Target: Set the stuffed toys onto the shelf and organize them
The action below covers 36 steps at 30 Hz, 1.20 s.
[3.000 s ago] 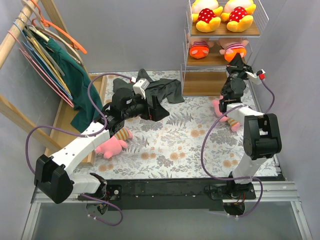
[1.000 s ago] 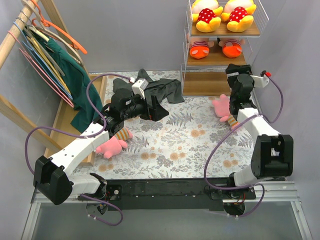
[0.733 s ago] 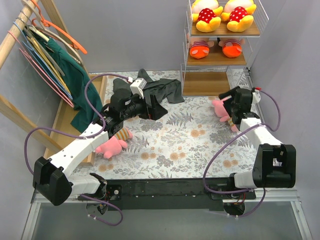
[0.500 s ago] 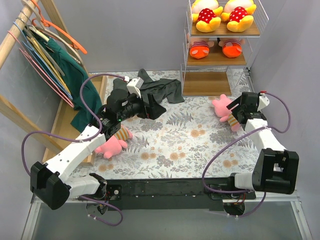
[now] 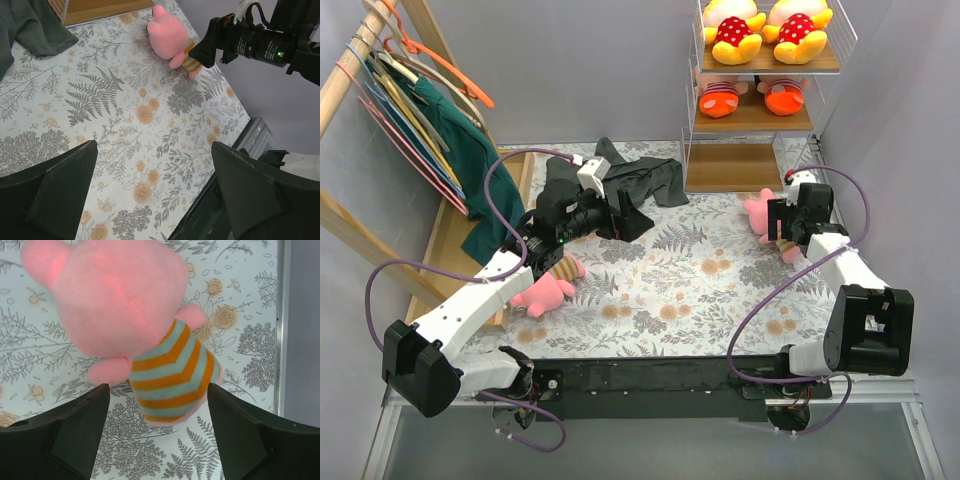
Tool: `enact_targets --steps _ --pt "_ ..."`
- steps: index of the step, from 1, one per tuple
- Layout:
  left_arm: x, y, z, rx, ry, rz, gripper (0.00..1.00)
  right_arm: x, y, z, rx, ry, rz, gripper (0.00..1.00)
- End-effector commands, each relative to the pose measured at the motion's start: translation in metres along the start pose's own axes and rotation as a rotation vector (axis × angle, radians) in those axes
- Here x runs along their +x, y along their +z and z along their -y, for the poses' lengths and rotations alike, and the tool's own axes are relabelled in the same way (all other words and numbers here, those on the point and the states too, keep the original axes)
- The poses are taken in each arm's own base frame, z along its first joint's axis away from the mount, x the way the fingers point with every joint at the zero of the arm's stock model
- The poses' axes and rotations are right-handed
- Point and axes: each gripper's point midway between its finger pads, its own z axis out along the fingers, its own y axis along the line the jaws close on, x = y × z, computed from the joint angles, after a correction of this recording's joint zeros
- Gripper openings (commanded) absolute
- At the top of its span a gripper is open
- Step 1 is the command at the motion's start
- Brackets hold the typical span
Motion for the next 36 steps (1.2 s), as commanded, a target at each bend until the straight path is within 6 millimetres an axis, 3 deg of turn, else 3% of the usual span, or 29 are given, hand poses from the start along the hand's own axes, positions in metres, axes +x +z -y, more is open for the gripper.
enact_targets --steps 1,11,14,17,18,19,22,24,28,32,34,35,36 --pt "-0.001 -0.002 0.006 0.028 0.024 0.008 0.98 -0.01 0.003 -0.002 -0.055 -0.233 0.084 0.86" --pt "0.0 -0.002 0.008 0.045 0.023 0.002 0.98 0.015 0.022 0.006 -0.004 -0.254 -0.007 0.75" --pt "0.0 -0.002 0.008 0.041 0.028 0.006 0.98 0.02 0.026 0.004 -0.009 -0.255 -0.039 0.63" --pt "-0.002 -0.004 0.009 0.044 0.034 0.011 0.98 0.016 0.025 -0.002 -0.01 -0.245 -0.037 0.4" --pt "-0.001 -0.004 0.009 0.044 0.032 0.011 0.98 0.016 0.022 -0.006 -0.019 -0.245 -0.044 0.26" --pt "-0.002 -0.004 0.009 0.043 0.033 0.013 0.98 0.01 0.019 -0.01 -0.028 -0.246 -0.035 0.2" --pt "-0.001 -0.004 0.009 0.047 0.032 0.01 0.98 -0.007 0.002 -0.045 -0.117 -0.233 -0.013 0.02" --pt "0.0 -0.003 0.009 0.049 0.03 0.007 0.98 -0.014 -0.011 -0.076 -0.206 -0.19 -0.007 0.01" --pt "-0.002 -0.005 0.011 0.051 0.032 0.012 0.98 -0.006 -0.047 -0.136 -0.473 -0.095 -0.075 0.01" --pt "-0.002 -0.004 0.006 0.028 0.03 0.018 0.98 -0.01 -0.084 -0.179 -0.738 0.043 -0.094 0.01" --pt "0.0 -0.001 0.004 0.024 0.025 0.01 0.98 0.004 -0.107 -0.205 -0.932 0.142 -0.134 0.01" --pt "0.001 0.0 0.004 0.026 0.023 0.007 0.98 -0.008 -0.113 -0.214 -1.003 0.163 -0.059 0.01" --pt "0.003 0.001 0.003 0.026 0.02 -0.002 0.98 0.011 -0.115 -0.222 -1.063 0.212 -0.098 0.01"
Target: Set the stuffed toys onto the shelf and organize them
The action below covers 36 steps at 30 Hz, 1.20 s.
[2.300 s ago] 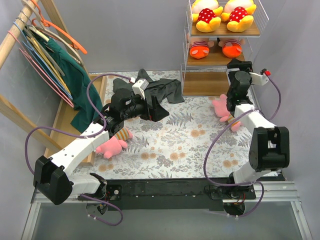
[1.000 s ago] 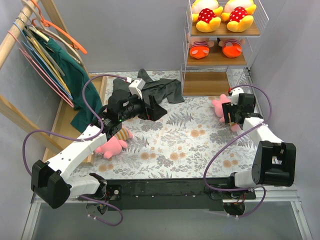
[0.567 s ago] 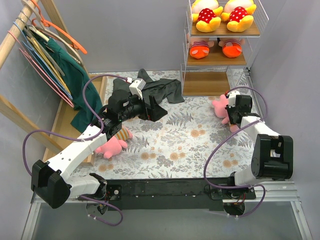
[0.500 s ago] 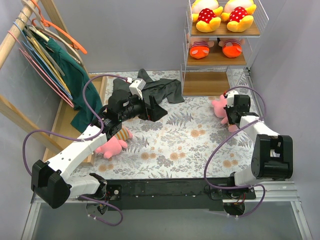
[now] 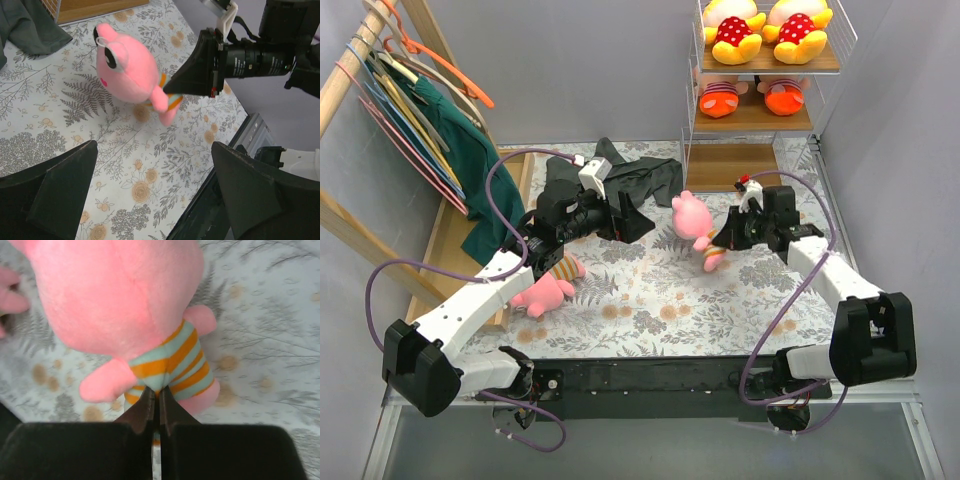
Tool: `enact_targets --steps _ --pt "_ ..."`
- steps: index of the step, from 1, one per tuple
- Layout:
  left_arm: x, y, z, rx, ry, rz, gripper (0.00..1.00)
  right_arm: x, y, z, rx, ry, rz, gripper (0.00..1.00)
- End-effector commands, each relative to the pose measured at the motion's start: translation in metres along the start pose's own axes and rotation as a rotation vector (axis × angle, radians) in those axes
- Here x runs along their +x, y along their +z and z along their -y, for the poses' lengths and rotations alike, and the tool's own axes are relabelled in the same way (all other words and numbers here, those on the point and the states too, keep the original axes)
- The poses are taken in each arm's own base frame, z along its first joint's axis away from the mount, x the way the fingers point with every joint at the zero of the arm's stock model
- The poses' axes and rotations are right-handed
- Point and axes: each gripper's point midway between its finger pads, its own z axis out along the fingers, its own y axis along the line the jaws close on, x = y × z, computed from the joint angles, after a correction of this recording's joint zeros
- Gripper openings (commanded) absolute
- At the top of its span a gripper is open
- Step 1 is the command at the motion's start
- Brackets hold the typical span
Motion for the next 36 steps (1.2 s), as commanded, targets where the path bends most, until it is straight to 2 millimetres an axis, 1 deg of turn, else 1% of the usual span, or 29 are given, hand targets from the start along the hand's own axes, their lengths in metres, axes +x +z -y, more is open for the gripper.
enact_targets --steps 1,2,3,4,6,7,8,9,10,11,12,13,14,16,17,18,20,21,22,24,26,28,29,30,31,32,34,35,36 --pt "0.001 0.002 -0.001 0.001 0.015 0.004 0.98 0.013 -0.014 -0.09 -0.529 0.242 0.024 0.01" --pt "0.002 0.003 -0.001 0.002 0.013 0.002 0.98 0.003 -0.011 -0.095 -0.598 0.232 0.076 0.01" --pt "0.003 0.003 -0.003 -0.002 0.011 -0.002 0.98 0.022 -0.007 -0.098 -0.643 0.287 0.034 0.01" --pt "0.004 0.004 -0.004 -0.005 0.011 -0.004 0.98 0.028 -0.01 -0.105 -0.711 0.304 0.004 0.01" --pt "0.004 0.005 -0.006 -0.015 0.012 -0.003 0.98 0.042 0.003 -0.1 -0.705 0.383 -0.054 0.01" --pt "0.005 0.005 -0.008 -0.021 0.011 -0.005 0.98 0.043 0.011 -0.093 -0.666 0.386 -0.06 0.01" --pt "0.005 0.005 -0.007 -0.022 0.012 -0.004 0.98 0.05 0.02 -0.087 -0.636 0.37 -0.074 0.01" --pt "0.005 0.006 -0.009 -0.03 0.013 -0.002 0.98 0.058 0.023 -0.083 -0.606 0.394 -0.111 0.01" --pt "0.007 0.006 -0.01 -0.031 0.013 -0.007 0.98 0.056 0.029 -0.078 -0.57 0.387 -0.105 0.02" --pt "0.007 0.006 -0.011 -0.034 0.014 -0.007 0.98 0.059 0.033 -0.073 -0.548 0.376 -0.112 0.13" --pt "0.007 0.007 -0.011 -0.034 0.013 -0.009 0.98 0.06 0.036 -0.069 -0.525 0.379 -0.121 0.19" --pt "0.008 0.007 -0.011 -0.034 0.011 -0.01 0.98 0.065 0.04 -0.061 -0.462 0.397 -0.14 0.24" --pt "0.009 0.008 -0.012 -0.036 0.011 -0.014 0.98 0.062 0.042 -0.057 -0.435 0.39 -0.14 0.33" --pt "0.011 0.01 -0.013 -0.037 0.007 -0.022 0.98 0.064 0.045 -0.044 -0.358 0.384 -0.153 0.42" --pt "0.011 0.01 -0.013 -0.034 0.009 -0.023 0.98 0.051 0.044 -0.038 -0.334 0.369 -0.12 0.47" --pt "0.012 0.011 -0.014 -0.035 0.007 -0.028 0.98 0.052 0.043 -0.033 -0.301 0.366 -0.128 0.48" --pt "0.012 0.011 -0.014 -0.033 0.006 -0.027 0.98 0.046 0.04 -0.017 -0.222 0.371 -0.117 0.51" --pt "0.012 0.012 -0.013 -0.032 0.006 -0.028 0.98 0.037 0.038 -0.012 -0.194 0.36 -0.102 0.53" --pt "0.012 0.012 -0.014 -0.034 0.004 -0.028 0.98 0.034 0.038 -0.003 -0.137 0.344 -0.092 0.55" --pt "0.012 0.011 -0.014 -0.034 0.006 -0.027 0.98 0.026 0.032 0.001 -0.101 0.323 -0.077 0.57" --pt "0.012 0.011 -0.014 -0.036 0.008 -0.026 0.98 0.02 0.027 -0.001 -0.099 0.31 -0.051 0.58" --pt "0.01 0.01 -0.013 -0.034 0.01 -0.02 0.98 0.022 0.023 -0.003 -0.098 0.328 -0.045 0.59" --pt "0.01 0.01 -0.013 -0.036 0.01 -0.019 0.98 0.018 0.019 -0.005 -0.093 0.35 -0.027 0.61" --pt "0.01 0.01 -0.012 -0.033 0.01 -0.021 0.98 0.021 0.018 -0.001 -0.056 0.386 -0.025 0.61" --pt "0.01 0.01 -0.012 -0.031 0.01 -0.02 0.98 0.019 0.014 -0.001 -0.037 0.412 -0.006 0.61" --pt "0.01 0.01 -0.012 -0.031 0.01 -0.02 0.98 0.019 0.011 -0.002 -0.02 0.497 0.004 0.61" --pt "0.009 0.009 -0.01 -0.025 0.01 -0.019 0.98 0.024 0.004 0.0 0.026 0.595 0.035 0.6" --pt "0.009 0.009 -0.01 -0.024 0.01 -0.019 0.98 0.025 0.002 -0.004 0.037 0.712 0.049 0.6" --pt "0.009 0.009 -0.01 -0.025 0.012 -0.019 0.98 0.027 0.0 -0.001 0.07 0.766 0.069 0.6"
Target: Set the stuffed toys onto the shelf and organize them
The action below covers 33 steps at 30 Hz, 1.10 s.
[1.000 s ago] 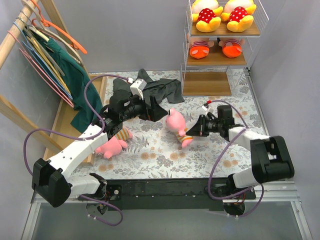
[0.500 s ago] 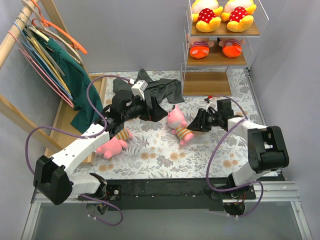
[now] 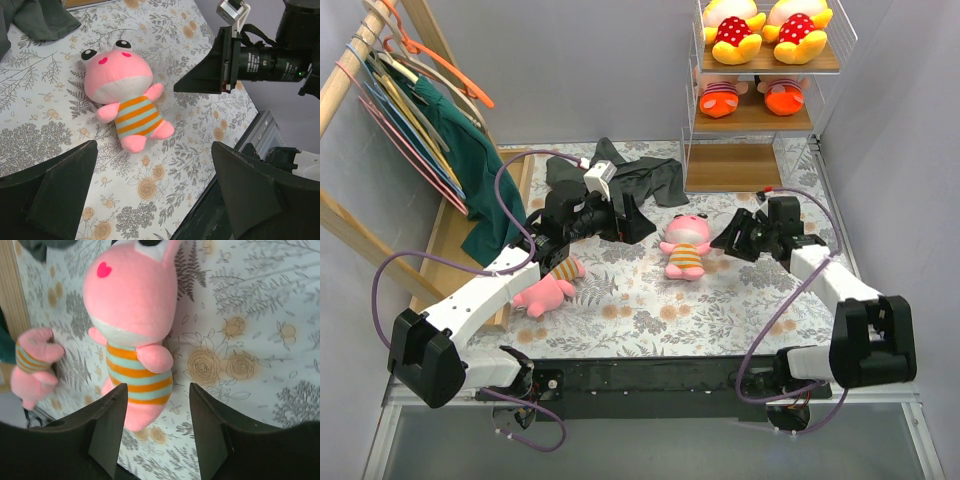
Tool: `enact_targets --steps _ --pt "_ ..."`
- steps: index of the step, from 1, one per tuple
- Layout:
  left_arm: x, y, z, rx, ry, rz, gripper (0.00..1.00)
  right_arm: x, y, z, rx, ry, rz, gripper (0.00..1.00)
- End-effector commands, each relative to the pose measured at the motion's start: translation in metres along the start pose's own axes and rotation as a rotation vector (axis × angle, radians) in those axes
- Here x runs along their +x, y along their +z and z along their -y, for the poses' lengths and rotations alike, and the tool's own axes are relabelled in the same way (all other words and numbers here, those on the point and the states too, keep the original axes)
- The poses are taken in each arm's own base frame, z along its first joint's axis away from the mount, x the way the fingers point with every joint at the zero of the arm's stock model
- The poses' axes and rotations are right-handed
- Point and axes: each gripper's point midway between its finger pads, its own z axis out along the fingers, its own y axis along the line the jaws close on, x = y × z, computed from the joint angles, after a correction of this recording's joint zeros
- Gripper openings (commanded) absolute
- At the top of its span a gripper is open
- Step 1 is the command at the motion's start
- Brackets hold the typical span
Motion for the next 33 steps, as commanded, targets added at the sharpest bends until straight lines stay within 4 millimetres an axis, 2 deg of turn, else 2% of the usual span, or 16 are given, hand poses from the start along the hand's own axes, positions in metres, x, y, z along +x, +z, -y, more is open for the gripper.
enact_targets --steps 1,6,7,9,10,11,12,16,18,19,26,31,33 --pt "-0.006 -0.005 0.006 0.017 0.027 0.025 0.98 0.01 -0.016 0.004 0.093 0.345 0.103 0.6" --pt "-0.013 -0.012 0.01 0.019 0.037 0.054 0.98 0.013 -0.036 -0.005 0.134 0.624 0.218 0.61" --pt "-0.013 -0.012 0.01 0.017 0.038 0.058 0.98 0.014 -0.041 -0.013 0.118 0.639 0.234 0.61" --pt "-0.013 -0.012 0.01 0.018 0.039 0.056 0.98 0.017 -0.047 -0.014 0.16 0.701 0.247 0.61" --pt "-0.014 -0.012 0.011 0.021 0.04 0.058 0.98 0.022 -0.047 -0.018 0.174 0.762 0.231 0.61" --pt "-0.014 -0.013 0.011 0.021 0.04 0.058 0.98 0.034 -0.048 -0.012 0.235 0.797 0.195 0.6" --pt "-0.015 -0.013 0.012 0.022 0.041 0.06 0.98 0.034 -0.05 -0.018 0.243 0.817 0.178 0.6" --pt "-0.017 -0.015 0.013 0.021 0.043 0.069 0.98 0.059 -0.038 -0.025 0.332 0.877 0.034 0.6" --pt "-0.018 -0.016 0.013 0.02 0.046 0.073 0.98 0.056 -0.032 -0.033 0.307 0.886 0.037 0.61" --pt "-0.018 -0.016 0.013 0.021 0.046 0.074 0.98 0.063 -0.028 -0.036 0.303 0.882 0.027 0.61" --pt "-0.02 -0.019 0.016 0.029 0.048 0.08 0.98 0.069 -0.009 -0.055 0.262 0.933 0.054 0.6" --pt "-0.022 -0.021 0.019 0.04 0.049 0.088 0.98 0.074 0.003 -0.047 0.305 0.953 0.092 0.59" --pt "-0.022 -0.022 0.021 0.045 0.049 0.087 0.98 0.068 0.007 -0.043 0.305 0.939 0.134 0.59"
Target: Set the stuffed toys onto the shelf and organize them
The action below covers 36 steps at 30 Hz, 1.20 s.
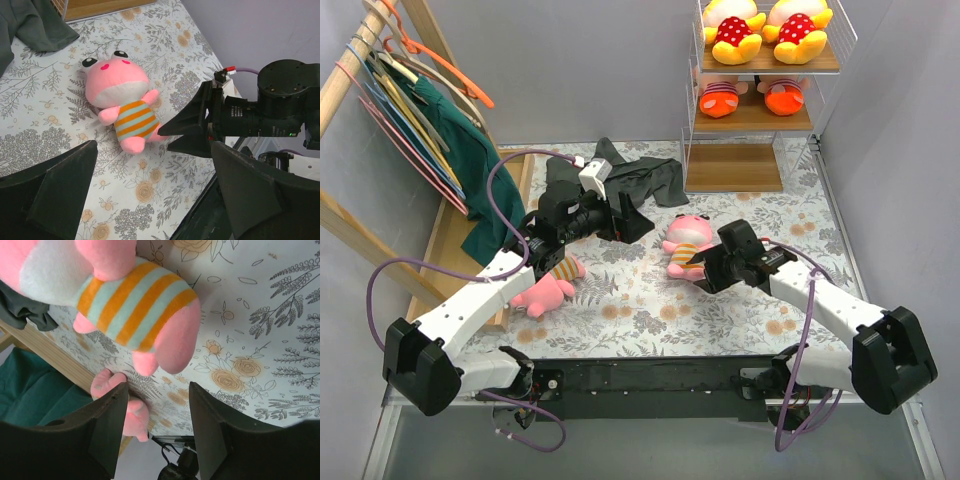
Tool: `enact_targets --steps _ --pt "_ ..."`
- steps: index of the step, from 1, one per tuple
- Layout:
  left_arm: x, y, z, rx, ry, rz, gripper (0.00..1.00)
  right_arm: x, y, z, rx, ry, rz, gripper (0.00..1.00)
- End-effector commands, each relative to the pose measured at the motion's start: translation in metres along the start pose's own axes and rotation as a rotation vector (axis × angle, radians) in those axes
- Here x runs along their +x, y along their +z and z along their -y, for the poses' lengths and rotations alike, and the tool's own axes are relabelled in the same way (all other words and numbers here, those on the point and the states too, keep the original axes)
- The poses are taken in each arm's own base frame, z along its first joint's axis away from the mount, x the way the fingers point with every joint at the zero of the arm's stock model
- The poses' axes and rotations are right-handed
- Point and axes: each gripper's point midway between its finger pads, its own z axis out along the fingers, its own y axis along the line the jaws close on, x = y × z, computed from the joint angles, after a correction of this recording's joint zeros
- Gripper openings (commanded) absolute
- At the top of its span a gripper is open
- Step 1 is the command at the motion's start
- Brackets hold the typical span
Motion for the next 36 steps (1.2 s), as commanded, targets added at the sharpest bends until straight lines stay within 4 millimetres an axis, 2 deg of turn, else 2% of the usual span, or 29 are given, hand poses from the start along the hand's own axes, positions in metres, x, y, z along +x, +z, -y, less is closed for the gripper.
enact_targets --steps 1,6,12,20,27,30,31,32,35,36 --pt "-0.011 -0.01 0.011 0.031 0.035 0.046 0.98 -0.015 0.014 -0.007 -0.021 0.052 0.103 0.59" --pt "-0.011 -0.01 0.013 0.041 0.031 0.044 0.98 -0.031 0.025 -0.005 -0.027 0.06 0.189 0.59" --pt "-0.011 -0.01 0.013 0.038 0.034 0.045 0.98 -0.035 0.036 0.003 -0.013 0.065 0.204 0.57" --pt "-0.011 -0.01 0.011 0.032 0.035 0.047 0.98 -0.039 0.043 0.017 0.025 0.075 0.218 0.46" --pt "-0.012 -0.011 0.012 0.033 0.036 0.051 0.98 -0.054 0.043 0.019 0.002 0.055 0.299 0.38" --pt "-0.013 -0.012 0.012 0.032 0.037 0.053 0.98 -0.061 0.041 0.023 0.022 0.041 0.335 0.22" --pt "-0.013 -0.012 0.013 0.035 0.039 0.055 0.98 -0.062 0.04 0.025 0.034 0.037 0.346 0.08" --pt "-0.013 -0.012 0.013 0.035 0.039 0.055 0.98 -0.065 0.038 0.026 0.041 0.028 0.359 0.01" --pt "-0.013 -0.012 0.012 0.033 0.039 0.055 0.98 -0.076 0.028 0.022 0.037 -0.017 0.425 0.01" --pt "-0.013 -0.012 0.013 0.034 0.039 0.054 0.98 -0.083 0.021 0.014 0.01 -0.037 0.471 0.01"
